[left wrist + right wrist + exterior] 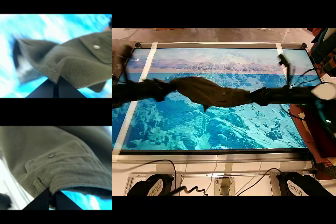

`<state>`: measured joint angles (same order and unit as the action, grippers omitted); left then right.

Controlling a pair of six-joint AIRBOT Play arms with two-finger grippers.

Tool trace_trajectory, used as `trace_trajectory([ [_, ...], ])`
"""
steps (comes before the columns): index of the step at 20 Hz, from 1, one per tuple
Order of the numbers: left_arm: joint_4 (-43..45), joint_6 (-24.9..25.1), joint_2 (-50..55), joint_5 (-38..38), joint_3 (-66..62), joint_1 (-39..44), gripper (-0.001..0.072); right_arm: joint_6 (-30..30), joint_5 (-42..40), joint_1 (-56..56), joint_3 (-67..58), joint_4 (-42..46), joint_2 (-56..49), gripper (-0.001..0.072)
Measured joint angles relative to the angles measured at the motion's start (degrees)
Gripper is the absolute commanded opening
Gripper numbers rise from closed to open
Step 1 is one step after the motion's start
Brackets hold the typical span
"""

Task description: Fold the clothes and pants, and hang the long-sleeved shirts on hangers.

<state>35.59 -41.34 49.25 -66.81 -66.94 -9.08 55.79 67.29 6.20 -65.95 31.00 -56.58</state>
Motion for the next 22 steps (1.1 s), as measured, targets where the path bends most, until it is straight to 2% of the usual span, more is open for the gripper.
trace_trajectory([
  [4,5.22,0.26,-14.67,4.13,-1.42,-0.24,0.002,9.77,1.29,3.82,-2.73,-1.4,8.98,0.0041],
  [7,7.3,-0.98,-19.47,8.5,-1.14,-0.24,0.0019,15.96,-3.91,10.64,-3.34,-0.96,11.58,0.0041],
  [9,7.96,-2.82,-18.84,10.1,0.52,-0.24,0.0019,20.09,-8.98,15.74,-3.5,3.54,10.54,0.0041],
  [12,8.57,-4.22,-11.89,12.04,5.25,0.17,0.002,26.49,-16.02,20.74,-3.63,13.84,4.79,0.0041],
  [15,8.0,-4.76,0.68,14.88,9.29,1.97,0.002,30.71,-21.99,22.53,-3.67,23.8,-5.33,0.0041],
  [19,5.66,-5.16,16.22,15.98,10.69,4.55,0.002,38.56,-28.04,18.88,-3.72,28.63,-17.33,0.004],
  [22,4.35,-6.51,21.33,12.13,11.04,5.49,0.0019,40.0,-25.49,12.7,-3.74,30.86,-21.09,0.004],
])
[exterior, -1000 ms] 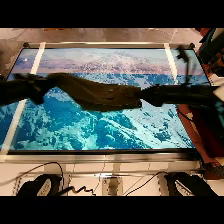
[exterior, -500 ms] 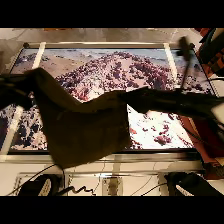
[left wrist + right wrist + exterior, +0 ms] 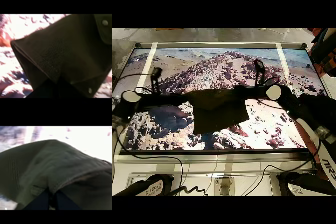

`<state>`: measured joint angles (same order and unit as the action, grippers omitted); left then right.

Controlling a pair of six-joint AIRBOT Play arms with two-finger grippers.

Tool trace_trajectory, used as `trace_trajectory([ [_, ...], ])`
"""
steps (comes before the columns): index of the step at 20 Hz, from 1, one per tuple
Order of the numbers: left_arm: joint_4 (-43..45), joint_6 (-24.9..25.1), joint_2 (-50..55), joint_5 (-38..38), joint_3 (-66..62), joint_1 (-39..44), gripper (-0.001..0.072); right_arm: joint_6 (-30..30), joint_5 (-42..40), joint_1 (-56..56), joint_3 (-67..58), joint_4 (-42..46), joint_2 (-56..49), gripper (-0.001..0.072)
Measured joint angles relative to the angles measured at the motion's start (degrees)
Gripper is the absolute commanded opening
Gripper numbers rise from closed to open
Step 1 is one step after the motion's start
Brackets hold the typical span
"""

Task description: Fold the clothes and pants, and hang the long-sleeved shirts on hangers.

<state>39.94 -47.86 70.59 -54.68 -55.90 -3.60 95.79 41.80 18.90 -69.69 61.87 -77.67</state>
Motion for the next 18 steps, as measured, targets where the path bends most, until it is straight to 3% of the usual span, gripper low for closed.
trace_trajectory([
  [4,2.84,-5.73,2.43,-10.78,1.57,1.97,0.0019,-7.3,16.63,-7.45,0.9,2.38,-1.79,0.004],
  [6,5.11,-8.31,3.06,-12.74,3.74,4.07,0.0024,-10.99,23.32,-9.33,3.39,2.93,-2.05,0.0041],
  [7,5.92,-9.29,3.45,-13.18,4.92,5.31,0.0115,-12.17,25.03,-9.92,5.11,3.37,-2.23,0.0046],
  [8,6.67,-10.14,3.93,-13.27,5.95,6.58,0.0376,-13.11,26.34,-10.36,7.02,3.74,-2.27,0.0164],
  [9,7.41,-10.6,4.39,-13.05,6.64,7.63,0.0673,-13.81,26.75,-10.69,8.7,4.13,-2.29,0.0448],
  [10,7.54,-10.95,4.9,-12.35,7.17,8.63,0.0695,-14.32,26.62,-10.93,10.25,4.17,-2.38,0.0672],
  [13,6.73,-11.8,5.66,-10.88,8.02,10.36,0.0695,-14.99,24.02,-11.41,12.24,3.87,-2.4,0.069],
  [18,5.44,-12.24,6.08,-9.57,8.48,11.17,0.0695,-11.26,18.14,-16.06,10.86,3.93,-3.02,0.0689],
])
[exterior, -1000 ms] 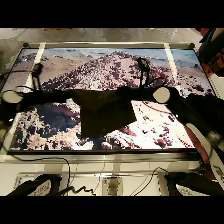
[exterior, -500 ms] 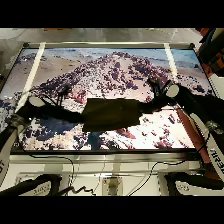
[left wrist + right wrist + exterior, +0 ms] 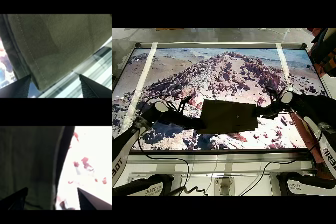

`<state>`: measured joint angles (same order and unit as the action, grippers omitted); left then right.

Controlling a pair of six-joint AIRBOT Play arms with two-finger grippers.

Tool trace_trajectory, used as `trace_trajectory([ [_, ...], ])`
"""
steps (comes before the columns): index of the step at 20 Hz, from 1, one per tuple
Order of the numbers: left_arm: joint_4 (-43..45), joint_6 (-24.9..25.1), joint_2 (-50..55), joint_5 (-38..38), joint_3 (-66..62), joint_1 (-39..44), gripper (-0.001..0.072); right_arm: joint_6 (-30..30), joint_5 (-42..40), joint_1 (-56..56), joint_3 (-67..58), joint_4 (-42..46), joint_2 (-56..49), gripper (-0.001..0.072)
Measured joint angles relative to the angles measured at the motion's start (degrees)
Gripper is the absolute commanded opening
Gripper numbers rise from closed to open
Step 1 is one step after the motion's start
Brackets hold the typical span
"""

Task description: Fold the clothes and pants, and hang the long-sleeved shirts on hangers.

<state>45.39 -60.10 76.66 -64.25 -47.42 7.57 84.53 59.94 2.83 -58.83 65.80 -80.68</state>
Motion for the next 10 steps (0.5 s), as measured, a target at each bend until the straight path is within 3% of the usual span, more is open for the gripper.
trace_trajectory([
  [3,-0.24,-0.02,0.07,1.79,0.09,0.17,0.0695,0.28,1.49,-5.7,-0.9,-5.14,-2.91,0.0689],
  [8,-0.39,-0.17,0.09,6.97,0.09,0.2,0.0695,-7.98,8.0,-9.94,-1.33,-20.81,-11.28,0.0688],
  [10,-0.42,-0.17,0.11,8.7,0.09,0.24,0.0694,-10.86,8.37,-8.72,-1.4,-25.2,-14.6,0.0646],
])
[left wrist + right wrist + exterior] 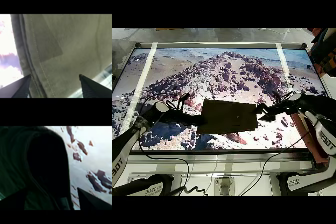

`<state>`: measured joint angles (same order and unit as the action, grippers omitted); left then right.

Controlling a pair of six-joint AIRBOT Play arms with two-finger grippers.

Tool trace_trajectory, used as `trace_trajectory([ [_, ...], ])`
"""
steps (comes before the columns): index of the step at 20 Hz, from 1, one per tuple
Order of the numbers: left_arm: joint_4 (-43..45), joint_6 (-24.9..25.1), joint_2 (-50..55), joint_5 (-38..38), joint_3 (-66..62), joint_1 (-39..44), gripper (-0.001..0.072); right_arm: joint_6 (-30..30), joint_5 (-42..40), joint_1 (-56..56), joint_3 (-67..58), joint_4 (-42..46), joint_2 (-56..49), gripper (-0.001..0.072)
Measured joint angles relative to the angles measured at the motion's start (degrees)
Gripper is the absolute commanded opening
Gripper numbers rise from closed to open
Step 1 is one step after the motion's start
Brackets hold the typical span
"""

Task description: Fold the clothes and pants, and hang the long-sleeved shirts on hangers.

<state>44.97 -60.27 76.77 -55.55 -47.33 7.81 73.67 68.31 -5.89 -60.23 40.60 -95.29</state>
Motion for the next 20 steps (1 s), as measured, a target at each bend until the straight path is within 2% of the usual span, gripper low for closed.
trace_trajectory([
  [1,0.0,0.0,0.0,0.72,0.0,0.0,0.0695,-1.97,0.28,1.11,0.0,-2.56,-1.49,0.0561],
  [3,0.0,0.02,0.0,1.99,0.0,0.0,0.0695,-6.88,-0.63,3.85,0.0,-6.38,-3.43,0.0286],
  [5,0.0,0.02,0.0,2.8,0.0,0.0,0.0695,-10.97,-2.51,6.47,-0.55,-10.12,-4.09,0.0152],
  [6,0.02,0.13,0.0,3.08,-0.13,-0.11,0.0695,-12.28,-3.06,7.45,-1.25,-11.15,-4.11,0.0131],
  [7,0.22,0.28,-0.04,3.1,-0.55,-0.37,0.0695,-13.31,-3.58,8.26,-2.38,-11.72,-3.65,0.0062],
  [8,0.85,0.52,-0.11,3.13,-1.42,-0.76,0.0695,-14.01,-3.91,8.68,-3.87,-11.89,-2.73,0.0041],
  [11,3.93,0.96,-0.9,1.36,-6.64,-2.6,0.0694,-13.22,-4.5,8.37,-9.25,-8.15,2.49,0.0041],
  [15,7.19,1.27,-3.58,-0.33,-15.47,-5.46,0.0694,0.98,-2.56,3.13,-18.18,5.33,13.62,0.0042],
  [20,8.55,1.27,-6.58,-1.44,-20.02,-7.15,0.0695,21.18,5.84,-11.39,-28.11,26.45,28.59,0.0041],
])
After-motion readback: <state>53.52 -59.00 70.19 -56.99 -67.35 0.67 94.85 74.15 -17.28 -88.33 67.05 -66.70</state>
